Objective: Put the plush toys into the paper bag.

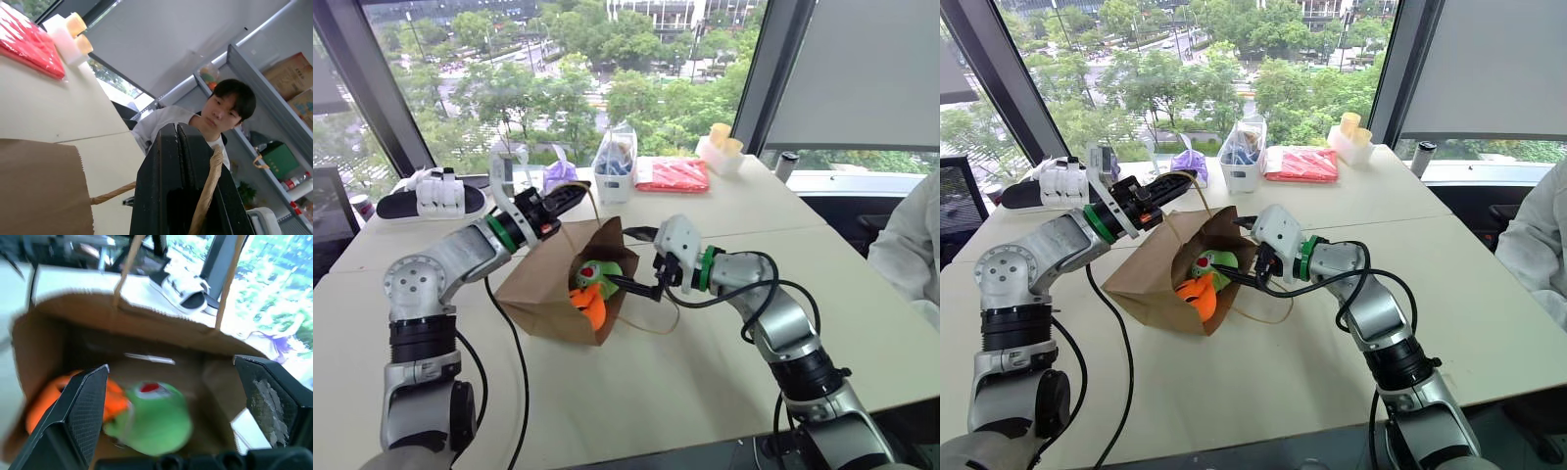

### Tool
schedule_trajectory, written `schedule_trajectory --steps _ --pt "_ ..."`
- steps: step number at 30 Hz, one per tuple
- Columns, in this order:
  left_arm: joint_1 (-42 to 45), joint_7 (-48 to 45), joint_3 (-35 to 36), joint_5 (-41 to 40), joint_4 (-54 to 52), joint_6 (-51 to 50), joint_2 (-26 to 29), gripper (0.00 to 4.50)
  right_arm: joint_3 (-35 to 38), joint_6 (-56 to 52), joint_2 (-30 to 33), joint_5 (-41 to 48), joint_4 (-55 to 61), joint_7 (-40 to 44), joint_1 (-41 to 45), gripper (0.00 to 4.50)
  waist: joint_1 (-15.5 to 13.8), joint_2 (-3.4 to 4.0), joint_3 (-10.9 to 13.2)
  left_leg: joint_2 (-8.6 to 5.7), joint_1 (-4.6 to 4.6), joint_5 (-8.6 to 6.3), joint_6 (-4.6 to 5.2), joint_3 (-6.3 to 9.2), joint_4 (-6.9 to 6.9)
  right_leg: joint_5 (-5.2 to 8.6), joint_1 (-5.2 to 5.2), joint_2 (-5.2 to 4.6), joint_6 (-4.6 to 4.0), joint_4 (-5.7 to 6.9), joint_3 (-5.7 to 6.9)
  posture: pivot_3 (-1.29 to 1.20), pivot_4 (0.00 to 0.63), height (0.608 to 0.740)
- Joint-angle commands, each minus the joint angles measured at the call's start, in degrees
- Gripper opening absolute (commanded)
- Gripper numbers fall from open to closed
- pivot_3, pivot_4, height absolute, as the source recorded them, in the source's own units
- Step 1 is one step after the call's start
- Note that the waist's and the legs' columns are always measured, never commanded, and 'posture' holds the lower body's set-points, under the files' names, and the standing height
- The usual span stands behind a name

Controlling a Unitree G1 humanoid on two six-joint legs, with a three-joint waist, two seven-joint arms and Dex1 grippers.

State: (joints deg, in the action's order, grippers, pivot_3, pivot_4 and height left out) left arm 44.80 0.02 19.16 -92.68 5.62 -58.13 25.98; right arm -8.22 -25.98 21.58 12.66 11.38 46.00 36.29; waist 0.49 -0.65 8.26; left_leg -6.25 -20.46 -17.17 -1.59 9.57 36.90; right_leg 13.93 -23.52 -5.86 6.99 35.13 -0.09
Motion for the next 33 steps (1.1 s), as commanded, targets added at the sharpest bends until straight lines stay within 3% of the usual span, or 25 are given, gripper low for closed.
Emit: schedule_trajectory --steps 1,3,6,9,13,18,25,28,33 --pt "1.23 -0.68 2.22 -0.14 -0.99 0.99 1.40 0.00 8.98 -10.06 3.46 6.77 5.96 -2.04 -3.52 4.41 -0.49 -0.01 -0.01 -0.02 -0.01 0.00 0.01 0.03 0.01 0.00 0.03 0.00 0.00 -0.02 0.00 0.00 0.150 0.740" --pt "0.66 -0.68 2.58 -0.50 -1.41 0.91 1.71 0.00 12.90 -16.43 6.64 9.51 8.95 -2.61 -9.77 4.41 -1.40 -0.08 -0.05 -0.04 0.01 -0.04 0.07 0.04 0.01 0.00 0.08 -0.01 0.00 -0.07 0.00 0.00 0.150 0.740" --pt "-0.08 -0.62 2.83 -0.74 -1.96 0.78 1.59 0.00 19.06 -25.73 6.11 15.06 11.51 -7.08 -16.79 4.41 -1.68 -0.09 -0.06 -0.07 -0.01 -0.06 0.10 0.19 -0.02 0.00 0.11 0.00 -0.01 -0.11 -0.01 0.00 0.150 0.740" --pt "-0.71 -0.69 3.06 -0.74 -2.40 0.59 1.36 0.00 23.21 -32.51 2.90 21.70 13.77 -10.21 -19.59 4.41 -1.00 -0.02 -0.01 -0.04 -0.03 -0.04 0.07 0.00 -0.02 0.01 0.00 0.00 -0.01 -0.07 -0.30 0.00 0.150 0.740" --pt "-0.90 -0.89 2.97 -0.55 -2.45 0.58 1.11 0.00 30.79 -41.74 -6.16 34.33 14.01 -17.41 -19.44 4.41 -0.69 -0.04 -0.03 0.10 0.20 -0.04 0.05 -0.03 -0.10 -0.02 -0.06 0.28 -0.05 -0.04 -0.78 0.00 0.150 0.740" --pt "-0.95 -0.89 2.42 -0.47 -2.71 0.62 0.49 0.00 33.34 -46.78 -12.56 43.85 12.61 -23.75 -20.07 4.41 -1.18 -0.04 -0.03 0.04 0.13 -0.02 0.01 -0.04 -0.10 -0.05 -0.15 0.32 -0.08 -0.02 -0.84 0.00 0.150 0.740" --pt "-0.67 -0.82 2.23 -0.44 -2.61 0.45 0.25 0.00 29.25 -45.06 -14.88 44.13 9.11 -28.45 -21.39 4.41 -1.12 -0.07 -0.04 -0.03 0.08 -0.03 0.03 -0.04 -0.12 -0.05 -0.21 0.30 -0.08 -0.02 -0.87 0.00 0.150 0.740" --pt "-0.67 -0.80 2.14 -0.35 -2.62 0.33 0.31 0.00 29.02 -43.63 -15.70 45.64 8.74 -29.36 -20.70 3.57 -1.03 -0.06 -0.04 -0.01 0.08 -0.03 0.03 -0.06 -0.13 -0.05 -0.24 0.31 -0.08 -0.01 -0.88 0.00 0.150 0.740" --pt "-1.00 -0.54 2.39 -0.44 -2.90 0.43 0.32 0.00 31.01 -41.10 -13.33 47.91 9.58 -29.68 -21.21 1.10 -1.03 -0.06 -0.04 0.00 0.07 -0.03 0.03 -0.07 -0.14 -0.05 -0.25 0.32 -0.08 -0.01 -0.88 0.00 0.150 0.740"
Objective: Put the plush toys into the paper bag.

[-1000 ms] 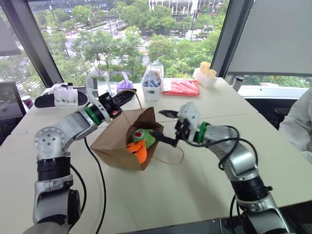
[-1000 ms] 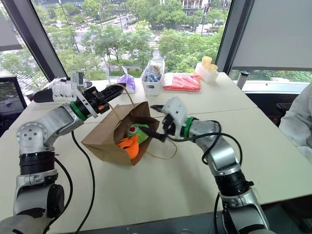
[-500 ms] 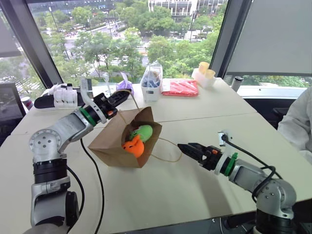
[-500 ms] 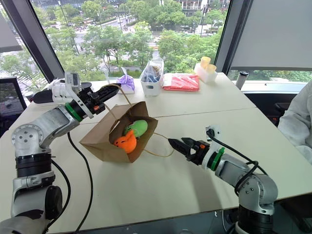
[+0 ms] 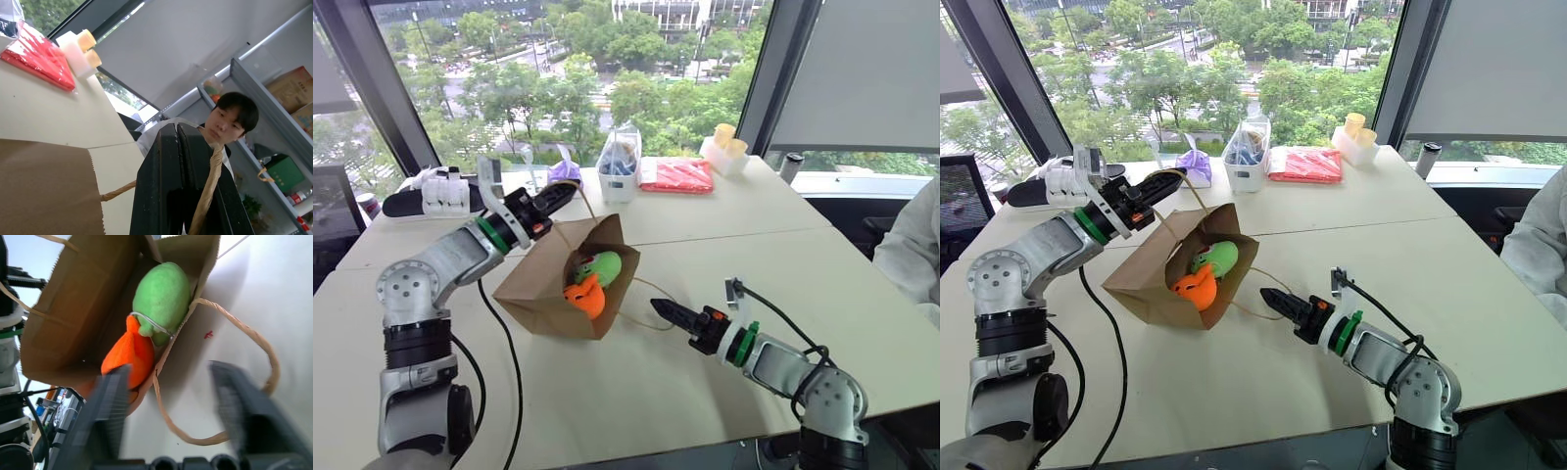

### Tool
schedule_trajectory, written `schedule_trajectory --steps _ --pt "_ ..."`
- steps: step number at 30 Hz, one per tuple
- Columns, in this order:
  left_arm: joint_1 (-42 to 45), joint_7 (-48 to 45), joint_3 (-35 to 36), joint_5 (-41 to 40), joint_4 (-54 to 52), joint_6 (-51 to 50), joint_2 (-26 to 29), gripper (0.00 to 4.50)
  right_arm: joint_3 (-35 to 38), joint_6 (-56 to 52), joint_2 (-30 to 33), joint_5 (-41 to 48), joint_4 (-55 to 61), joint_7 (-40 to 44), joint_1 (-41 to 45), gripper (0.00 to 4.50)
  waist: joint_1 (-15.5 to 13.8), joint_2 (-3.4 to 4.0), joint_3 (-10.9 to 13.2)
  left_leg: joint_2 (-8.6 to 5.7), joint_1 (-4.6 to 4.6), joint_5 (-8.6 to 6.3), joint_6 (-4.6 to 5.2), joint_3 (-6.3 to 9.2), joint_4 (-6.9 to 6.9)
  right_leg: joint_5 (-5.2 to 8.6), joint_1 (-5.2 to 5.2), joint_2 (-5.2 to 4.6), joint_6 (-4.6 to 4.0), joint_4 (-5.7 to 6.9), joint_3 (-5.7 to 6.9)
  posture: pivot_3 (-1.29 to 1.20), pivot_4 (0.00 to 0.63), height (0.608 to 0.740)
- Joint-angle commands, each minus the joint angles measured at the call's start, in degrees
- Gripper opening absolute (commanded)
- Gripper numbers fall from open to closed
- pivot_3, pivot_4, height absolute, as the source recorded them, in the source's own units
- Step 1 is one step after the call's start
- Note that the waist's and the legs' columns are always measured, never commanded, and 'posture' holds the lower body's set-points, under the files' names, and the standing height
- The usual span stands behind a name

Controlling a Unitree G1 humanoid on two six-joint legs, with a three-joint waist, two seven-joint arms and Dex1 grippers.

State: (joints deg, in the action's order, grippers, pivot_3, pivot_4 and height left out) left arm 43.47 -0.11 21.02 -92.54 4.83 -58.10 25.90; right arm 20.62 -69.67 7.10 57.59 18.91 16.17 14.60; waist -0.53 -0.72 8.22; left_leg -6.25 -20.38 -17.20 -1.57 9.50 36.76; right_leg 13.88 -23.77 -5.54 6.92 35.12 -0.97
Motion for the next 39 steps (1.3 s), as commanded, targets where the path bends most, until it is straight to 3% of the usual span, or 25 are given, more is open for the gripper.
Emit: schedule_trajectory --steps 1,4,5,8,11,18,25,29,35,39 --pt "0.24 -0.33 0.55 -0.60 -2.17 0.44 0.35 0.00 3.39 3.58 1.47 4.02 1.95 -0.10 0.70 1.10 -0.09 0.00 0.00 0.00 0.00 0.00 0.00 -0.01 0.00 0.00 0.00 0.00 0.00 0.00 0.00 0.00 0.150 0.740" --pt "-0.01 -0.25 0.42 -0.59 -2.35 0.44 0.13 0.00 5.97 6.57 3.12 6.13 1.85 -0.60 1.24 1.10 -0.16 0.00 0.00 -0.01 0.00 0.00 0.00 -0.01 0.00 0.00 0.03 -0.01 0.00 -0.02 0.00 0.00 0.150 0.740" --pt "-0.01 -0.24 0.39 -0.62 -2.31 0.40 0.13 0.00 6.49 7.30 3.60 6.90 1.73 -1.09 1.36 1.75 -0.14 0.00 0.00 -0.01 0.00 0.00 0.00 -0.01 0.00 0.00 0.03 -0.01 0.00 -0.02 0.00 0.00 0.150 0.740" --pt "0.04 -0.20 0.34 -0.77 -2.20 0.28 0.11 0.00 6.79 7.40 6.02 11.46 2.47 0.00 0.67 3.10 -0.10 0.00 0.00 0.00 0.01 0.00 0.00 -0.01 -0.02 0.00 0.01 0.00 0.00 -0.02 0.00 0.00 0.150 0.740" --pt "0.21 -0.42 0.17 -0.58 -1.85 0.13 0.06 0.00 4.42 5.50 10.14 10.26 2.23 -0.11 -2.51 4.48 -0.09 -0.02 -0.01 0.01 0.01 0.00 0.00 -0.02 -0.05 0.00 0.01 -0.01 0.00 -0.02 -0.01 0.00 0.150 0.740" --pt "0.26 -0.57 -0.10 -0.53 -1.86 -0.21 -0.05 0.00 -0.37 6.44 9.77 9.56 -0.34 -0.22 -6.61 4.48 -0.07 -0.02 -0.01 0.02 0.02 0.00 0.00 -0.09 -0.06 0.00 0.00 -0.01 0.00 -0.04 -0.08 0.00 0.150 0.740" --pt "0.19 -0.70 -0.58 0.07 -2.09 -0.62 0.05 0.00 -6.97 9.77 6.36 6.92 -5.94 3.36 -3.55 4.48 -0.05 -0.02 -0.01 0.03 0.03 0.00 0.00 -0.09 -0.06 0.00 -0.01 0.01 0.01 -0.03 -0.08 0.00 0.150 0.740" --pt "-0.12 -0.37 -0.48 -0.39 -2.60 -0.44 0.31 0.00 -7.29 12.81 5.23 4.86 -9.33 3.73 -2.74 3.22 -0.20 -0.02 -0.01 0.01 0.02 0.01 0.00 -0.08 -0.06 0.00 0.00 0.02 0.01 -0.03 -0.08 0.00 0.150 0.740" --pt "-0.58 -0.25 -0.37 -0.71 -3.02 -0.38 0.54 0.00 -7.79 13.55 4.96 5.79 -7.62 4.53 -2.53 0.04 -0.08 -0.02 -0.01 0.02 0.01 0.00 0.00 -0.07 -0.08 0.00 -0.04 0.01 0.01 -0.02 -0.08 0.00 0.150 0.740" --pt "0.04 -1.63 -1.18 0.47 -3.03 -0.76 0.80 0.00 -5.58 14.44 5.14 9.55 -4.29 4.71 -0.82 0.04 -0.07 -0.02 -0.01 0.02 0.00 0.01 0.00 -0.08 -0.08 0.00 -0.06 0.02 0.01 -0.02 -0.08 0.00 0.150 0.740"
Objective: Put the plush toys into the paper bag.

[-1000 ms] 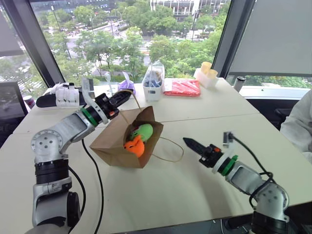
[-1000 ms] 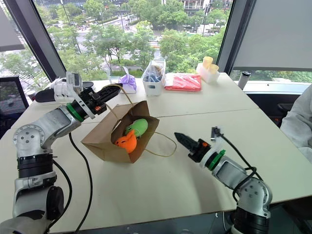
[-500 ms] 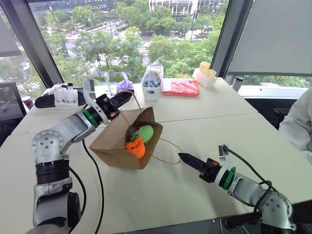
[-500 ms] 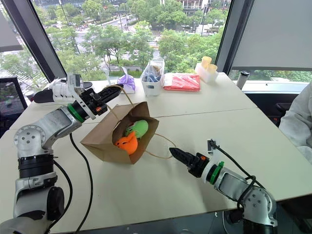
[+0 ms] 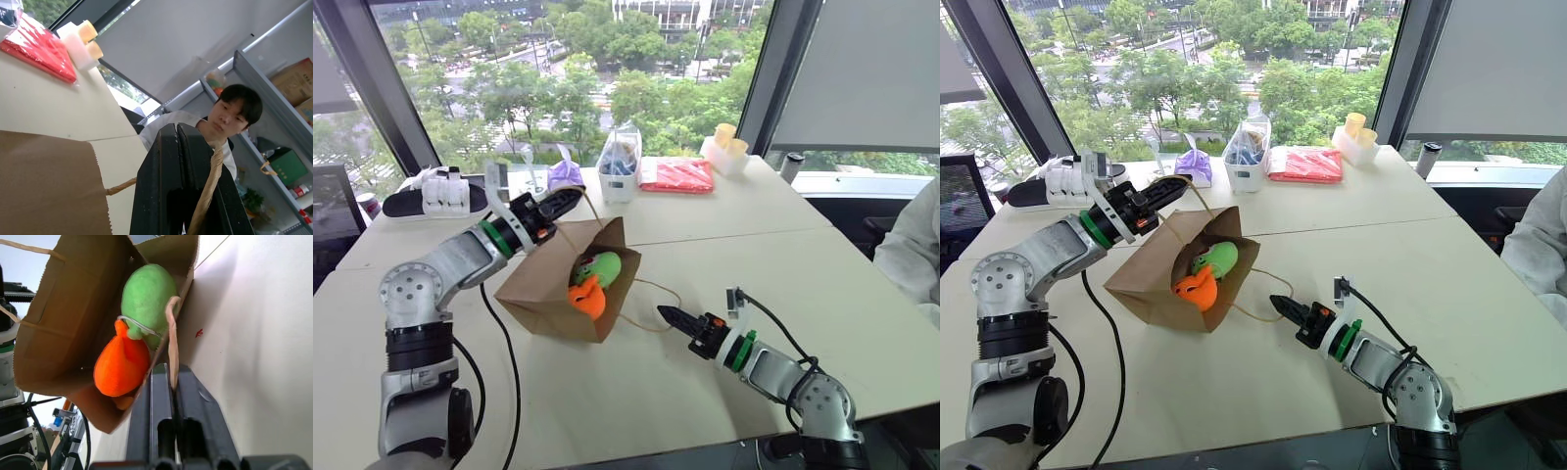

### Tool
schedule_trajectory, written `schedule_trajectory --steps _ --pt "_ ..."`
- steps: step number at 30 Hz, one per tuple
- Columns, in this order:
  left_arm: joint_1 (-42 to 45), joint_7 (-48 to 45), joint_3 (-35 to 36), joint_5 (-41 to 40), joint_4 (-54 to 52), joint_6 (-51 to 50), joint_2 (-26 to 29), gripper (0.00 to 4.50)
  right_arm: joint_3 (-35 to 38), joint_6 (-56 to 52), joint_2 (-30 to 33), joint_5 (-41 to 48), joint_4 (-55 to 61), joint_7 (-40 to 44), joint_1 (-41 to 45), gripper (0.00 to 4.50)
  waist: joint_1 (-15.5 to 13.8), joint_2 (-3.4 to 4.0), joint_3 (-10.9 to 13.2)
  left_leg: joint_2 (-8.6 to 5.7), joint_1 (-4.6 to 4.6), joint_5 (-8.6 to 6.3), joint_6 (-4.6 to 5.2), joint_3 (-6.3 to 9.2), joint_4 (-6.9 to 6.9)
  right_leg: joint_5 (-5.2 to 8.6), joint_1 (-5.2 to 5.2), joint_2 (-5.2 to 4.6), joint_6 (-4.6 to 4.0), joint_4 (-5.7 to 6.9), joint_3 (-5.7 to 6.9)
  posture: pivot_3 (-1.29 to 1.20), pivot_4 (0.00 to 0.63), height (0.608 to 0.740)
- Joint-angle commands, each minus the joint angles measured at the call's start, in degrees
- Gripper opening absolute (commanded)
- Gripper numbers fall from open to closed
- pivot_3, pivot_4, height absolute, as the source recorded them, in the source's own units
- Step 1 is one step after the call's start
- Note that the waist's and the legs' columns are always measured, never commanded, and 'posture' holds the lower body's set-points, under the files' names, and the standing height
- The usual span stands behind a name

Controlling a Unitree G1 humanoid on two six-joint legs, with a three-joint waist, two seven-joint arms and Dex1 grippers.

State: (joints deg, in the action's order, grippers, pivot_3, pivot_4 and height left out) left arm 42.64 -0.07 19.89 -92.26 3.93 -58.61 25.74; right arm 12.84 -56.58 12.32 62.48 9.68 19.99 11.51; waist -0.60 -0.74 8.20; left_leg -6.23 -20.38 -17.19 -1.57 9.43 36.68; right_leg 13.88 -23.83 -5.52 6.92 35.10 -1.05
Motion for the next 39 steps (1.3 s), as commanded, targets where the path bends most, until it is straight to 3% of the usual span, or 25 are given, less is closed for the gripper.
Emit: schedule_trajectory --steps 1,7,15,22,28,29,31,32,38,39 --pt "1.31 -2.85 -0.57 1.19 -2.10 -0.49 1.35 0.00 3.43 1.54 0.03 7.27 5.97 1.14 3.16 0.04 0.01 0.00 0.00 0.00 -0.01 0.00 0.00 0.00 0.00 0.00 -0.01 0.00 0.00 0.00 0.00 0.00 0.150 0.740" --pt "7.98 -11.62 -3.31 8.60 1.65 -0.03 3.17 0.00 8.30 2.95 2.82 21.15 8.78 -0.40 11.69 0.04 -0.13 0.00 0.01 -0.01 -0.03 0.00 0.00 0.01 0.00 0.00 0.01 0.02 0.00 -0.03 0.03 0.00 0.150 0.740" --pt "15.64 -21.45 -4.63 18.33 10.85 0.75 2.61 0.00 7.72 6.17 6.93 21.91 5.33 -0.94 21.72 0.04 0.25 -0.01 0.00 0.02 0.03 0.02 0.00 -0.03 -0.28 0.00 -0.10 0.01 0.00 -0.02 0.07 0.00 0.150 0.740" --pt "13.61 -19.07 -2.60 20.32 13.24 -0.22 -3.37 0.00 7.32 6.82 7.16 22.68 4.56 -1.82 20.35 0.04 0.38 -0.03 -0.01 0.01 -0.14 0.03 -0.01 -0.04 -0.43 -0.01 -0.39 -0.07 0.00 0.00 0.01 0.00 0.150 0.740" --pt "9.62 -16.65 -1.85 21.63 11.24 -0.40 -6.10 0.00 5.61 7.12 8.00 17.64 3.55 -2.56 16.14 0.04 0.64 -0.04 -0.02 0.02 -0.13 0.04 -0.03 -0.11 -0.44 -0.01 -0.43 -0.07 0.00 0.02 -0.06 0.00 0.150 0.740" --pt "9.38 -16.76 -1.69 21.95 11.13 -0.33 -6.20 0.00 5.53 7.28 8.00 17.27 3.50 -2.82 15.86 0.28 0.67 -0.05 -0.01 0.02 -0.12 0.05 -0.04 -0.11 -0.43 -0.01 -0.43 -0.06 0.00 0.04 -0.07 0.00 0.150 0.740" --pt "9.24 -17.22 -1.47 22.99 11.30 0.26 -6.16 0.52 5.70 7.50 7.99 16.80 3.13 -3.22 15.70 0.88 0.74 -0.05 -0.02 0.02 -0.11 0.08 -0.08 -0.12 -0.43 -0.01 -0.43 -0.06 0.00 0.04 -0.07 0.00 0.150 0.740" --pt "9.23 -17.88 -1.38 23.37 11.26 0.57 -6.14 0.86 5.81 7.49 8.12 16.76 3.02 -3.06 15.70 1.41 0.86 -0.05 -0.02 0.02 -0.10 0.08 -0.08 -0.12 -0.43 -0.01 -0.41 -0.06 0.00 0.04 -0.07 0.00 0.150 0.740" --pt "9.17 -20.73 -0.74 23.89 10.64 0.03 -5.89 3.69 6.56 7.43 9.57 17.21 3.72 -0.80 14.39 4.39 1.14 -0.05 -0.02 0.02 -0.10 0.08 -0.08 -0.12 -0.44 -0.02 -0.40 -0.05 0.00 0.03 -0.06 0.00 0.150 0.740" --pt "9.16 -20.79 -0.39 23.68 10.58 -0.09 -5.87 4.16 6.70 7.38 9.99 17.73 4.41 0.14 13.97 4.50 1.18 -0.05 -0.02 0.02 -0.10 0.08 -0.08 -0.12 -0.45 -0.02 -0.40 -0.05 0.00 0.03 -0.06 0.00 0.150 0.740"
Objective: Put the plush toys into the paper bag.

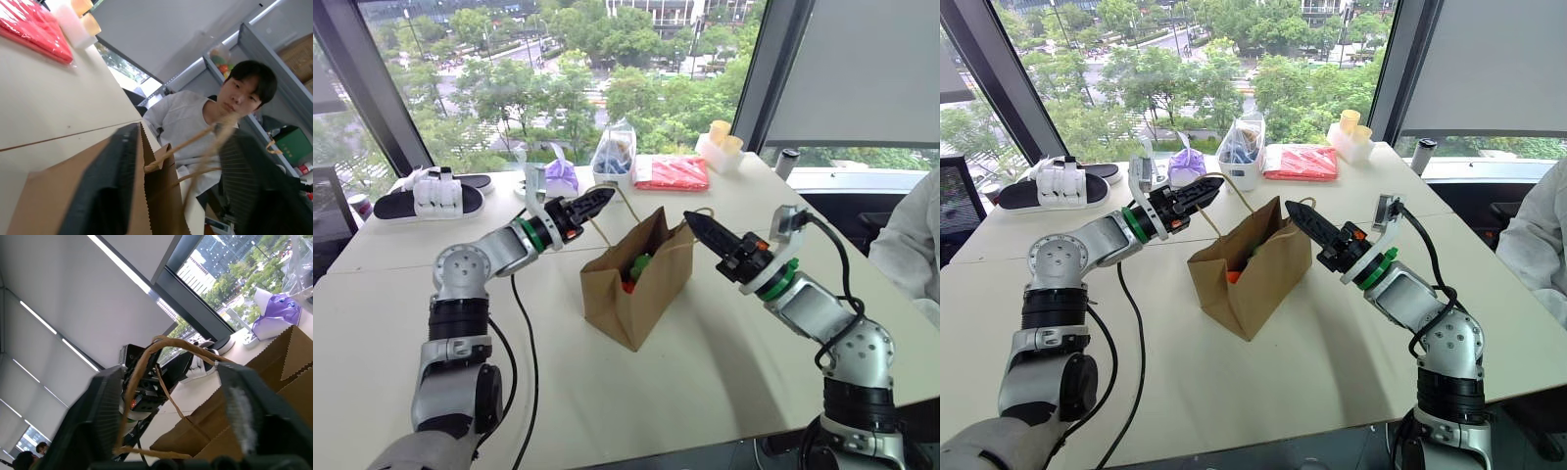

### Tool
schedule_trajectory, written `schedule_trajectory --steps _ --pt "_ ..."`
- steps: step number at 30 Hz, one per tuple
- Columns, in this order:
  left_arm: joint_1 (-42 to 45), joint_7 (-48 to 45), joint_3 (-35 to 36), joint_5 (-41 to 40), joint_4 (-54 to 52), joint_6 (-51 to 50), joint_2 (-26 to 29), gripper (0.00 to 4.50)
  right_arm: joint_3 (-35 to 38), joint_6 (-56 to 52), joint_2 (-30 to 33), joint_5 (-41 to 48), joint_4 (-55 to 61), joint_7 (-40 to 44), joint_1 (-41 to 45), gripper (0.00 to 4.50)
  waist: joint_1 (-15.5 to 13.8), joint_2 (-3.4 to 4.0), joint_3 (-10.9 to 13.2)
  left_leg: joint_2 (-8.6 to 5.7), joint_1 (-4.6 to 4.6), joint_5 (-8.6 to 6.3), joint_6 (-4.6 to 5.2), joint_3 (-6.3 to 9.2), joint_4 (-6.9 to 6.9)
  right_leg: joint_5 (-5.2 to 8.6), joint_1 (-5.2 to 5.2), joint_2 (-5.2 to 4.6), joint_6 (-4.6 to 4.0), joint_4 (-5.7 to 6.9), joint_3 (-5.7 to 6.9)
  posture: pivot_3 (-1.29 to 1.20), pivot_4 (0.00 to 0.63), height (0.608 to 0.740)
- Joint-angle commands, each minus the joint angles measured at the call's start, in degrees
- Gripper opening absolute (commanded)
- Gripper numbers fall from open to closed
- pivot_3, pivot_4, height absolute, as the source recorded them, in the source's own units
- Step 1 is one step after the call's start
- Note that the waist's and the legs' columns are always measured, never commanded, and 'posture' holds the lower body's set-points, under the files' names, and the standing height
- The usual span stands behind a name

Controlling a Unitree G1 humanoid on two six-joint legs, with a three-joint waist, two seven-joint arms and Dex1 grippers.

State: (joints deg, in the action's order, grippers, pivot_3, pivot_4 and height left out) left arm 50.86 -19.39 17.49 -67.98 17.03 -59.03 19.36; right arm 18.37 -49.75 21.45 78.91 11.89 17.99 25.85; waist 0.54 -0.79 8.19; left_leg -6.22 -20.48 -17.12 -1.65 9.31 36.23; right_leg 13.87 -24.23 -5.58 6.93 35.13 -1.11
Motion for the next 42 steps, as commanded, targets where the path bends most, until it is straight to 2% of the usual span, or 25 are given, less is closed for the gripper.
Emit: schedule_trajectory --steps 1,5,11,13,15,16,17,20,24,25,33,42 --pt "0.95 -1.49 2.27 -0.64 -2.55 0.25 0.51 4.46 1.21 0.54 1.15 1.64 2.67 2.81 -0.65 4.50 0.07 0.00 0.00 0.00 0.00 0.00 0.00 0.00 0.00 0.00 0.00 0.00 0.00 -0.01 0.00 0.00 0.150 0.740" --pt "0.24 -0.83 2.80 1.09 -3.72 1.07 1.12 4.46 2.45 0.29 2.38 5.70 6.40 5.84 -3.16 4.50 0.07 0.00 0.00 0.01 0.01 0.00 0.00 0.00 -0.01 0.00 0.00 0.00 0.00 0.00 0.00 0.00 0.150 0.740" --pt "-5.61 -1.54 7.26 -2.12 -8.57 -2.53 6.56 4.46 5.25 0.92 6.03 9.54 11.92 5.58 -10.64 4.50 0.29 -0.02 -0.02 0.05 0.05 0.00 0.00 -0.03 -0.05 0.00 -0.01 -0.01 0.00 0.00 -0.06 0.00 0.150 0.740" --pt "-8.40 -1.96 8.20 -3.60 -11.09 -4.33 8.35 4.46 5.21 0.40 7.58 8.86 13.13 5.72 -13.68 4.50 0.06 -0.02 -0.01 0.06 0.04 0.00 0.00 -0.03 -0.03 0.00 -0.02 -0.01 0.00 0.02 -0.09 0.00 0.150 0.740" --pt "-12.55 -3.49 8.55 -4.06 -14.96 -5.51 10.59 4.46 3.37 0.02 9.40 3.85 14.15 6.19 -17.09 4.50 -0.09 -0.07 -0.05 0.04 0.04 0.00 0.00 -0.03 -0.01 0.00 0.02 0.01 0.00 0.00 -0.08 0.00 0.150 0.740" --pt "-14.10 -4.11 8.43 -4.04 -16.54 -5.57 11.34 4.50 2.43 0.10 10.14 1.92 14.47 6.39 -18.13 3.98 -0.10 -0.11 -0.07 0.04 0.09 0.00 0.00 -0.02 -0.01 0.00 0.06 0.00 0.00 0.02 -0.09 0.00 0.150 0.740" --pt "-16.87 -5.71 7.24 -3.04 -19.08 -5.99 13.08 4.50 0.58 0.65 10.69 -1.22 14.59 6.66 -18.74 3.70 -0.07 -0.12 -0.08 0.04 0.09 -0.01 0.01 -0.03 -0.02 0.00 0.07 0.02 0.00 -0.01 -0.09 0.00 0.150 0.740" --pt "-23.65 -9.91 4.71 -3.44 -24.36 -8.88 17.09 4.50 -5.25 2.00 10.59 -8.46 14.09 7.71 -17.48 2.18 0.13 -0.12 -0.08 0.05 0.10 -0.01 0.01 -0.19 -0.03 0.01 0.02 0.03 -0.01 -0.01 -0.13 0.00 0.150 0.740" --pt "-27.62 -12.81 2.20 -1.49 -28.67 -7.79 18.58 4.50 -12.56 2.81 10.01 -14.95 14.40 11.43 -14.73 0.24 -0.11 -0.13 -0.09 0.07 0.11 -0.01 0.02 -0.20 -0.01 0.01 0.05 0.03 -0.01 -0.01 -0.14 0.00 0.150 0.740" --pt "-28.55 -13.64 1.19 -0.24 -30.30 -6.74 18.74 4.50 -14.89 2.35 9.93 -15.97 14.98 12.46 -13.74 0.06 -0.17 -0.14 -0.09 0.07 0.11 -0.01 0.02 -0.20 -0.01 0.01 0.05 0.03 -0.02 -0.01 -0.13 0.00 0.150 0.740" --pt "-30.76 -16.37 -5.05 8.40 -34.38 0.92 17.68 4.50 -19.12 2.26 7.40 -20.70 13.17 11.90 -10.16 0.06 -1.01 -0.17 -0.11 0.06 0.11 0.00 0.00 -0.21 -0.01 0.00 0.06 -0.01 -0.03 -0.05 -0.14 0.00 0.150 0.740" --pt "-29.87 -17.81 -8.98 10.54 -37.61 3.10 15.98 4.50 -19.75 1.43 3.65 -22.13 12.63 11.00 -8.12 0.06 -1.18 -0.18 -0.11 0.09 0.09 -0.01 0.00 -0.22 -0.01 0.00 0.03 -0.01 -0.03 -0.06 -0.14 0.00 0.150 0.740"
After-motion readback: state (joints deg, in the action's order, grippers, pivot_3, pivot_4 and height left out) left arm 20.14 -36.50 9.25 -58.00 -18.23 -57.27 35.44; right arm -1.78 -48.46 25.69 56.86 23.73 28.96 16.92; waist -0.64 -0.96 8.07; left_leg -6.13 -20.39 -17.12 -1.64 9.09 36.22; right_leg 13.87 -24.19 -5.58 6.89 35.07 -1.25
